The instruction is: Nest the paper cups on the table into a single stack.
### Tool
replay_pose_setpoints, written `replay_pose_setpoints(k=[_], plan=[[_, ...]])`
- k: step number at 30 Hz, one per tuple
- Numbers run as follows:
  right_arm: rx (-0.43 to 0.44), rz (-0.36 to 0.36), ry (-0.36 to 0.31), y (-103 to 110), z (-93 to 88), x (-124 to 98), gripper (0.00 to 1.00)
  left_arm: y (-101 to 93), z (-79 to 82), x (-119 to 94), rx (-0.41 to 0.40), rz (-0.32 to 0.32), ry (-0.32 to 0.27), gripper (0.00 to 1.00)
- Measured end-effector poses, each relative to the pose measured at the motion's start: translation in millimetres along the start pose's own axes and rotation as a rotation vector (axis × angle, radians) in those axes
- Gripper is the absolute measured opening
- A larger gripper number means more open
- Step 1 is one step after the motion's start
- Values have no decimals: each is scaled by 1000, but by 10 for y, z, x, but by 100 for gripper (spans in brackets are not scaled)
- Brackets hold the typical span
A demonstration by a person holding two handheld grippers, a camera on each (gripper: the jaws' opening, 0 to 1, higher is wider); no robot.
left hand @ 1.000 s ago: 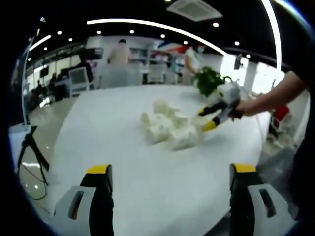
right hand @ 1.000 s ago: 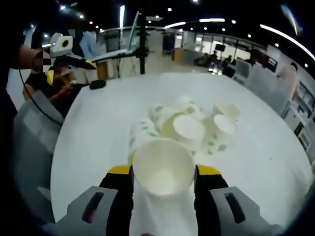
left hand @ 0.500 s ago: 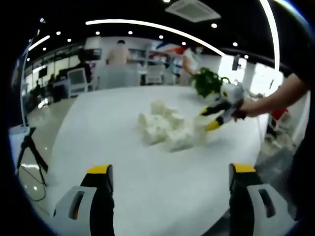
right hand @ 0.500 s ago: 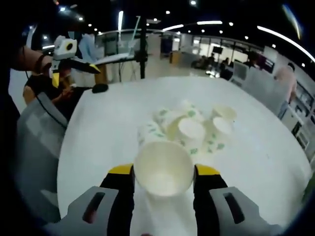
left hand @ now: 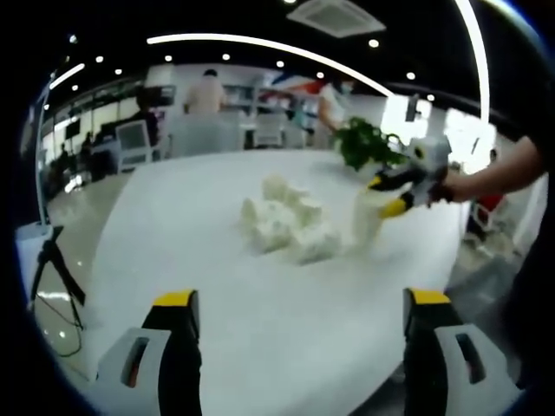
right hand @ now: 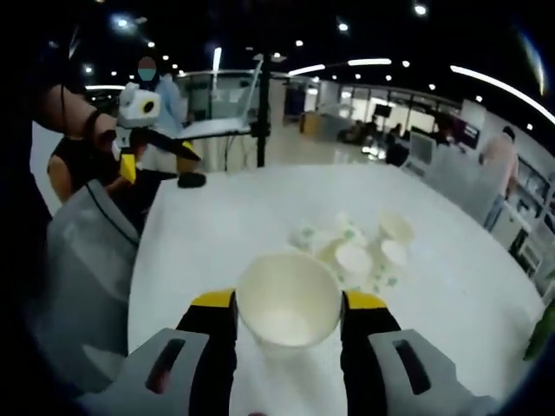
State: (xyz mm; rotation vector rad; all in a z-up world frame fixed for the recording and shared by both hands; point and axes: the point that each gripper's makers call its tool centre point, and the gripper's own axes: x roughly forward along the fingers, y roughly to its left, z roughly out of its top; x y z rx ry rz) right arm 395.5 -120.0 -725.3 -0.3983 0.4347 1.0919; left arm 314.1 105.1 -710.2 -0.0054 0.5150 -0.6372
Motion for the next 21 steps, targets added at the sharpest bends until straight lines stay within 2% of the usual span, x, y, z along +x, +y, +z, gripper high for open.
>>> replay_pose_setpoints(k=[7,10,21], plan=[[-9,30,-25,309,112,-74,44,-65,-7,-11,1,-12,-2,96],[-40,51,0,477,64,-77,44,-90,13,-23,4,-17,-11,96],[-42,122,-10,1010,13,-59,43,-77,-5,-59,10,-19,-6,96]])
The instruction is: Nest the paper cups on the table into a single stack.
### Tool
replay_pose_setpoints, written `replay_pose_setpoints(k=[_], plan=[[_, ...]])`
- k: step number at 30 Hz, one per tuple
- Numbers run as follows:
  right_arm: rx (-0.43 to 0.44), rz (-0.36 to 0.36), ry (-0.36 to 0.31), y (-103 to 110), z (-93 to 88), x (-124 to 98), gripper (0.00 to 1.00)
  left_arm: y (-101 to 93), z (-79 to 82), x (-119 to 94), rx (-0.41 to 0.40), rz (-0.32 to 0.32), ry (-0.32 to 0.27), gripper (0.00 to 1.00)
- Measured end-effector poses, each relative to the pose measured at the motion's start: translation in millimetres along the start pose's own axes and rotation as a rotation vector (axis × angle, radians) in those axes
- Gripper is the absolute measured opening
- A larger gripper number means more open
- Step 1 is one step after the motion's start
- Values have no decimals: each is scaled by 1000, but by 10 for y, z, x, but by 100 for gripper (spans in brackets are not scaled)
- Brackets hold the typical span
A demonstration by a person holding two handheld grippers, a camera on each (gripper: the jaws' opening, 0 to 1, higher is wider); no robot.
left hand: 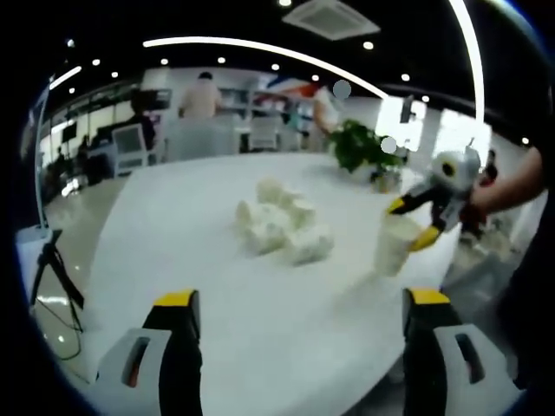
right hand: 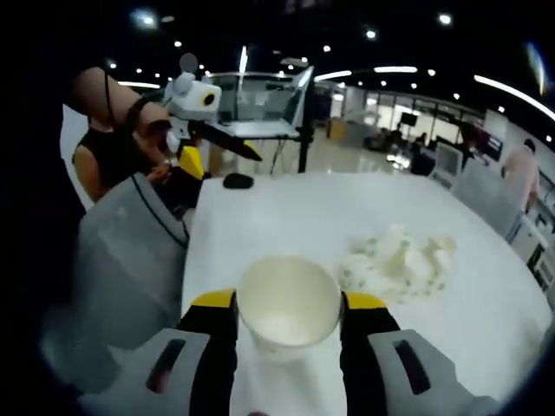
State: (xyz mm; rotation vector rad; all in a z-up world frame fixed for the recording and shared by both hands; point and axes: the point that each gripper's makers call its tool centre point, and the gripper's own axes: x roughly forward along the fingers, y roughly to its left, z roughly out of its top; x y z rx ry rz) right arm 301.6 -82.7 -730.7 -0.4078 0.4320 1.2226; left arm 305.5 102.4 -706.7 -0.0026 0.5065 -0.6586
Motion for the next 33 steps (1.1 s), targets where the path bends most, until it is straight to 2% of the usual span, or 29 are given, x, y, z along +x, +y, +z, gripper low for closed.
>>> replay_pose_setpoints(k=[6,9,16,20,25,29,33], plan=[[24,16,-18,152,-38,59,43,-18,-15,5,-1,-1,4,97],[22,25,-7,215,-126,106,43,-36,-12,5,2,-6,2,96],[71,25,-5,260,-254,187,43,-42,-33,-8,-2,-7,12,96],[68,30,8,271,-337,285,43,-42,-40,-17,1,-11,15,96],[90,22,2,262,-372,338,43,-41,-38,-25,-1,-13,16,95],[68,33,36,315,-453,374,44,-21,-45,-27,0,-6,19,96],[52,36,26,333,-460,381,45,-10,-50,-37,-4,-6,20,96]])
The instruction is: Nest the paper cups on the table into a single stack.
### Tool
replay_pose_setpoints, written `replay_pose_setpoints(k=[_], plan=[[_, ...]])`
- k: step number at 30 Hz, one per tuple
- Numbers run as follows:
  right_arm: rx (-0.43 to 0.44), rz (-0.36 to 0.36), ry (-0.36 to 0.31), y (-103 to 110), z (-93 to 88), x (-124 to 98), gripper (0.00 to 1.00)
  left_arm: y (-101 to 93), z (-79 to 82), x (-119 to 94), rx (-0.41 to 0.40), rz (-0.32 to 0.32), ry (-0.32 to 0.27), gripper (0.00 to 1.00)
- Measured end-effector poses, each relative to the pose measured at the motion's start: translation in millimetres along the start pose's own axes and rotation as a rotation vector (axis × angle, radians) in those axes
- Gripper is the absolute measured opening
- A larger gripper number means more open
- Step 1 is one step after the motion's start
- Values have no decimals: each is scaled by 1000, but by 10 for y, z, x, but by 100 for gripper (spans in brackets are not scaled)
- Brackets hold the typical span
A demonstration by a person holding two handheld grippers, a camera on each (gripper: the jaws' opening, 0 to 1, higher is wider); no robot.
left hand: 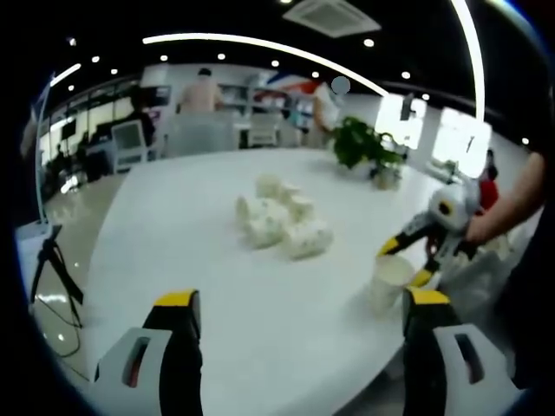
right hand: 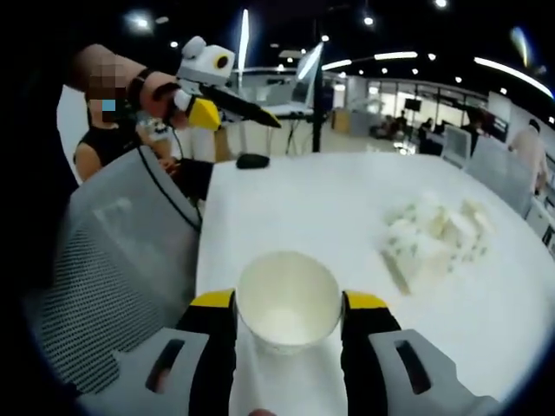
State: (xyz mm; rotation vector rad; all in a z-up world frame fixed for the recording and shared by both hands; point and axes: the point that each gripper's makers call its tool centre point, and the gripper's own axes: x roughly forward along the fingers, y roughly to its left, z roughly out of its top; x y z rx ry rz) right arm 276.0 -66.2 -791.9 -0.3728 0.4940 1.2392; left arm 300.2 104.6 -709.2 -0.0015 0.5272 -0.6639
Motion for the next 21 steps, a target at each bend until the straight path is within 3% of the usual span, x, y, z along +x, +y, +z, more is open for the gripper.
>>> replay_pose_setpoints(k=[21], plan=[[-35,39,33,117,7,-61,54,-12,72,0,7,-11,-9,95]])
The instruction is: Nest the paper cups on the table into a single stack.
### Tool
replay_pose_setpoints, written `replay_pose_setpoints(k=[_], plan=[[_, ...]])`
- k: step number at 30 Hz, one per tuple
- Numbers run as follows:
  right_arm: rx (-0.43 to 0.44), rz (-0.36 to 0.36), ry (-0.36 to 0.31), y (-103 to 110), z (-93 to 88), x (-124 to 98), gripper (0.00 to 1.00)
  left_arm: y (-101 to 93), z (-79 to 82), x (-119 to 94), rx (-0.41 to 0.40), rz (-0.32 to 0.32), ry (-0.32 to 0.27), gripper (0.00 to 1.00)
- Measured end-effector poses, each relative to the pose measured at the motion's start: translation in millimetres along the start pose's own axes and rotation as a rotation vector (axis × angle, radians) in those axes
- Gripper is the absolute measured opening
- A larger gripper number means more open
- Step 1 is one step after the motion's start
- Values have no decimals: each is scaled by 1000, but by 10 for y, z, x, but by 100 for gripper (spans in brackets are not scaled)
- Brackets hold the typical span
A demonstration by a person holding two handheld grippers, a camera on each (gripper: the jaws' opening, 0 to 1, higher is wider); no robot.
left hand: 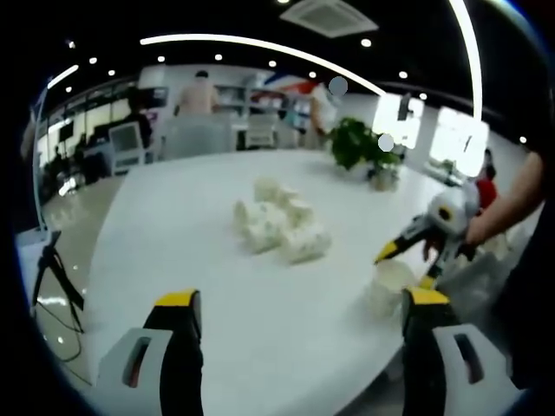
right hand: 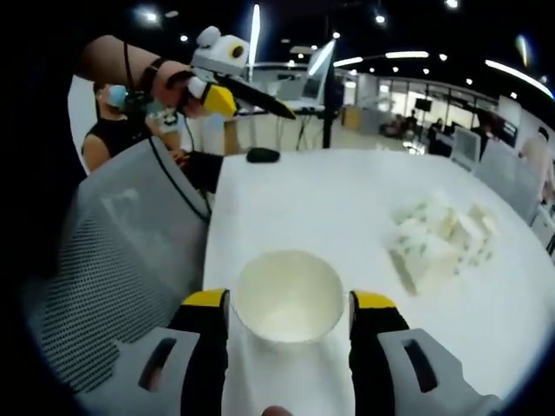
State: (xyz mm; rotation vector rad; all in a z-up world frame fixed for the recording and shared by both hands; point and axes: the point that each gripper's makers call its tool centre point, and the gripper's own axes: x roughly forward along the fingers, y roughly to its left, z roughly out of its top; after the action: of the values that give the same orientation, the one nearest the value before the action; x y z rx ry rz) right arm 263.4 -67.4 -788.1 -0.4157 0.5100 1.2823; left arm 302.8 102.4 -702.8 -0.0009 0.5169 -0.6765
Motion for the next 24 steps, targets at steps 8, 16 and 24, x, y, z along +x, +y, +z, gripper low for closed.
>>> replay_pose_setpoints(k=[8,16,24], plan=[[13,-14,-46,20,139,-109,61,4,1,-15,-3,5,-5,95],[31,-101,-128,-201,318,-286,81,0,-11,-24,-12,3,-5,95],[82,-267,-212,-632,422,-604,96,5,-9,-23,-15,2,-12,96]])
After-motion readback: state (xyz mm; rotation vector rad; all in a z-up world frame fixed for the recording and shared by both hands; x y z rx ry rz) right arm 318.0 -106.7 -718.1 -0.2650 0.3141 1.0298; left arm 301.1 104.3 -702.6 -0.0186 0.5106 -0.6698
